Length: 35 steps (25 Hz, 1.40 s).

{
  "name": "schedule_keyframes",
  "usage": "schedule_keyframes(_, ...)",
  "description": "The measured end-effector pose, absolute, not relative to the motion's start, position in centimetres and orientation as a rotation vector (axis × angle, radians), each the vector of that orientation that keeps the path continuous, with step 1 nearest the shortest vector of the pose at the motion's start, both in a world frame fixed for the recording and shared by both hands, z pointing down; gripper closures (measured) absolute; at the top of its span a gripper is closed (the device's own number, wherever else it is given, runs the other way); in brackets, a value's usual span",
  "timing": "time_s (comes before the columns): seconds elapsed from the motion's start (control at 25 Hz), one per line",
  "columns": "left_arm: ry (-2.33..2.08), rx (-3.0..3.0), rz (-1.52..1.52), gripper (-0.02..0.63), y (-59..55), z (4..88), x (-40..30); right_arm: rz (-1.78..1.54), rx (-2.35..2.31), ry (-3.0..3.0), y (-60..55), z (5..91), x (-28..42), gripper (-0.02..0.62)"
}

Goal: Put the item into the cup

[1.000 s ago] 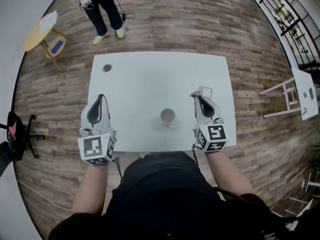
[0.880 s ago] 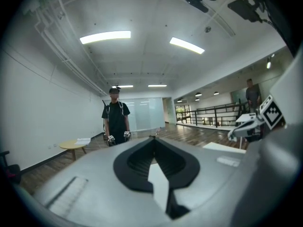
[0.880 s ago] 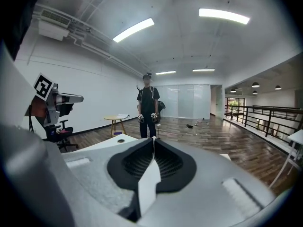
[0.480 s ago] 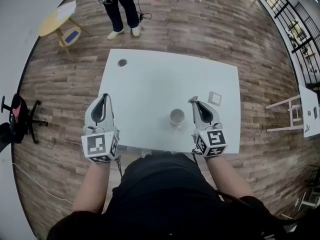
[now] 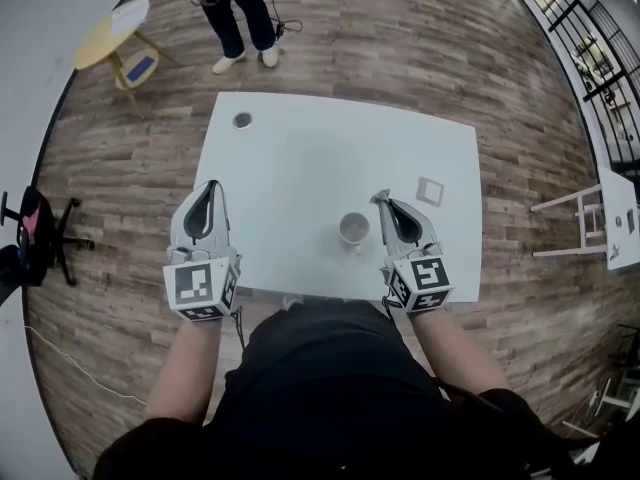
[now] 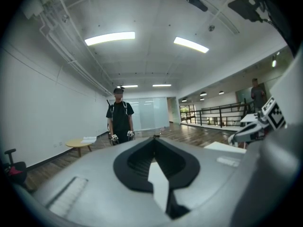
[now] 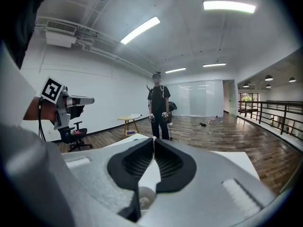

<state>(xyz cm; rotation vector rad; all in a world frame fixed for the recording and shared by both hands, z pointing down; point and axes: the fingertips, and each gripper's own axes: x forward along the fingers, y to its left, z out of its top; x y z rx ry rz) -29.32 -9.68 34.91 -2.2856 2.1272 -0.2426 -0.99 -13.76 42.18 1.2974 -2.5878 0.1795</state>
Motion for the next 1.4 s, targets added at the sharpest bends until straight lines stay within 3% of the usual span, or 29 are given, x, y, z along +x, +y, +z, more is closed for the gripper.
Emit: schedule_keyframes(1.4, 2.029, -2.465, -0.373, 0.598, -11.4, 38.9, -26.6, 0.334, 1.256, -2.520, -10.7, 46.9, -1.7, 0.581)
